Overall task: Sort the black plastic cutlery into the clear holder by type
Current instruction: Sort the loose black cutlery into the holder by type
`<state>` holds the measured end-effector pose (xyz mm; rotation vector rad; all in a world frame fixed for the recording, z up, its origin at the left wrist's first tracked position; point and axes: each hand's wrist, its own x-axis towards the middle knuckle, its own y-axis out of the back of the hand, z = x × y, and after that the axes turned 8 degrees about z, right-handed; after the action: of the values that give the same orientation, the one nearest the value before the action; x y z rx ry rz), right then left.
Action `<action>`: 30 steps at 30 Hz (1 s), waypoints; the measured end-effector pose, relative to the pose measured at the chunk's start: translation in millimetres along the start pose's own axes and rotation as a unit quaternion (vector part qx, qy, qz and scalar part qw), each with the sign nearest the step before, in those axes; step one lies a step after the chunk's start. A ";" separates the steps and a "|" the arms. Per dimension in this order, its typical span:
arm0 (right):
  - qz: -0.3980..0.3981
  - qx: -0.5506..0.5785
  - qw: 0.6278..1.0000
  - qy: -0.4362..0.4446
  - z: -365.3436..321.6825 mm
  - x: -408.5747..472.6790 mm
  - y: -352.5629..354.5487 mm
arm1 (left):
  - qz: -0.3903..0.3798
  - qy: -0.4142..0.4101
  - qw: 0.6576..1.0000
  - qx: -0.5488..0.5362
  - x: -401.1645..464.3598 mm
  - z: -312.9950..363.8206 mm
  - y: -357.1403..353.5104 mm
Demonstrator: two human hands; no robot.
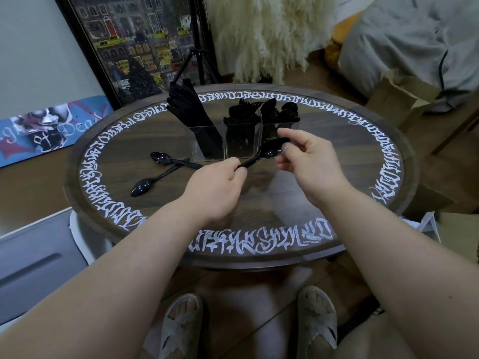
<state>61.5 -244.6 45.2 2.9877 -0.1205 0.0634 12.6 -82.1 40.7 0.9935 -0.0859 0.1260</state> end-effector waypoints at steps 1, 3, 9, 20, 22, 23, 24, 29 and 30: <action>0.003 0.052 0.998 -0.025 -1.7 0.2 1.1 | 0.006 -0.009 1.000 -0.004 -0.2 1.5 -1.1; 0.000 0.104 0.994 -0.046 -3.2 -1.0 3.8 | 0.011 -0.025 1.000 0.007 0.2 4.2 -4.3; 0.047 0.060 0.997 0.026 -11.6 -9.0 16.2 | 0.030 -0.075 0.995 0.050 1.0 13.4 -15.4; 0.287 -0.137 0.895 0.312 -72.6 63.5 73.1 | 0.177 -0.114 0.970 0.122 59.9 26.5 12.1; 0.246 -0.195 0.889 0.334 -76.0 82.5 64.8 | 0.159 -0.117 0.968 0.153 80.8 33.2 15.1; 0.225 -0.218 0.886 0.342 -75.7 90.2 60.4 | 0.146 -0.119 0.967 0.171 89.8 35.8 15.2; 0.206 -0.239 0.883 0.348 -74.3 96.6 55.8 | 0.135 -0.124 0.965 0.187 97.2 37.9 14.1; 0.090 -0.352 0.873 0.326 -57.4 117.2 35.7 | 0.099 -0.134 0.954 0.249 119.8 38.6 2.0; 0.066 -0.367 0.872 0.317 -52.6 119.9 32.6 | 0.096 -0.135 0.953 0.252 122.2 37.6 -0.5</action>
<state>176.3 -278.0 107.8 2.0632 -0.2096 0.8058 132.9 -105.8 76.5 1.5101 -0.4180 0.1955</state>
